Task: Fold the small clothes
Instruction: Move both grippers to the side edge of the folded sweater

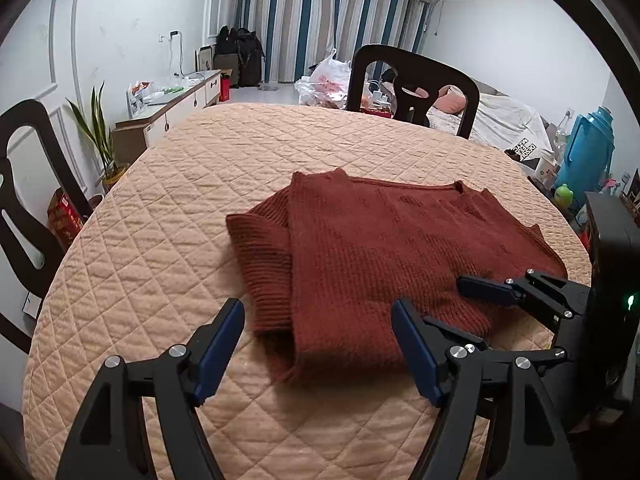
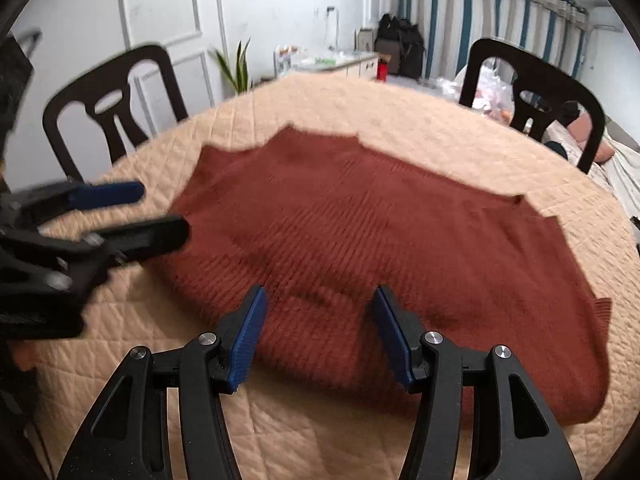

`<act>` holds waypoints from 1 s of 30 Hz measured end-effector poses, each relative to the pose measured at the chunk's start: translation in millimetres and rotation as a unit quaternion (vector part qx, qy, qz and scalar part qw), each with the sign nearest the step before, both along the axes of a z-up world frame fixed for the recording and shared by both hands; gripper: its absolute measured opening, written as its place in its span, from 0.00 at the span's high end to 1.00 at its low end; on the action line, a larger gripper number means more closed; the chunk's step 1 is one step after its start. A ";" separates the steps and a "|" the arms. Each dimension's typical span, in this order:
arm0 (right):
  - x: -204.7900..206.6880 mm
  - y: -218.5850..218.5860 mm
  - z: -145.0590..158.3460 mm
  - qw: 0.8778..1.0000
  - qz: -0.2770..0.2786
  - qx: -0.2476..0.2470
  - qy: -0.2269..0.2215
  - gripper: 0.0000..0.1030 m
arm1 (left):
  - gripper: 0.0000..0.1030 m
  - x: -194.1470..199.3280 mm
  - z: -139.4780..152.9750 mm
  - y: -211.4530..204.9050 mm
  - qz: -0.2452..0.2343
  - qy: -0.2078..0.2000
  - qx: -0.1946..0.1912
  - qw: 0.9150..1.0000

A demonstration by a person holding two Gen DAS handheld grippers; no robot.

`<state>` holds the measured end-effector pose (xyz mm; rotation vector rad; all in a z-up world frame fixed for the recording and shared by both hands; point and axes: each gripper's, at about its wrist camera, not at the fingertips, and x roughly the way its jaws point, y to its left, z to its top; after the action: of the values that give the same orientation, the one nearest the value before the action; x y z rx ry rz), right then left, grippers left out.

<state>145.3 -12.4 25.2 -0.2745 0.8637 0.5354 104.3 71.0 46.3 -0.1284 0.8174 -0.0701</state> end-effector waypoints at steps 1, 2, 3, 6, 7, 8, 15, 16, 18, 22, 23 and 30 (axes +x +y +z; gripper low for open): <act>-2.9 2.5 0.4 1.000 0.002 -0.008 -0.009 0.46 | 0.24 -0.4 -0.7 1.8 0.002 0.001 0.000 1.000; -4.0 4.4 1.1 1.000 0.003 -0.016 -0.011 0.46 | 0.24 -1.0 -1.0 3.6 0.005 0.002 0.000 1.000; -4.3 4.9 2.4 1.000 0.001 -0.018 -0.011 0.46 | 0.24 -1.3 -1.1 5.4 0.006 0.003 -0.001 1.000; -4.6 5.3 11.5 1.000 -0.005 0.004 -0.011 0.46 | 0.24 -2.3 0.8 13.0 0.011 0.002 -0.014 1.000; -4.1 6.9 14.4 1.000 -0.004 0.012 -0.015 0.46 | 0.24 -2.6 1.8 16.1 0.014 0.001 -0.019 1.000; -3.2 9.4 15.4 1.000 -0.005 0.014 -0.018 0.46 | 0.24 -3.3 3.2 19.1 0.017 -0.002 -0.019 1.000; -2.2 28.4 -0.2 1.000 0.003 -0.017 -0.017 0.46 | 0.24 -3.8 9.3 47.7 0.054 -0.015 -0.028 0.998; -2.6 29.0 0.1 1.000 0.005 -0.020 -0.019 0.46 | 0.24 -3.0 9.1 51.8 0.059 -0.015 -0.031 0.998; -1.2 27.9 2.3 1.000 0.003 -0.019 -0.014 0.46 | 0.24 0.1 8.7 62.2 0.063 -0.012 -0.049 0.997; -5.7 24.8 16.6 1.000 0.008 0.011 -0.020 0.46 | 0.23 6.9 11.7 82.4 0.070 -0.014 -0.069 0.995; -7.7 26.6 19.0 1.000 0.012 0.016 -0.023 0.46 | 0.22 8.3 12.1 86.0 0.068 -0.012 -0.075 0.995; -23.5 52.7 23.1 0.996 0.068 0.043 -0.026 0.46 | 0.20 26.1 11.1 103.5 0.049 -0.002 -0.112 0.993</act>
<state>121.8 40.3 48.4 -0.2676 0.7729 0.6872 130.4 174.5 57.3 -0.3798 0.7970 -0.0684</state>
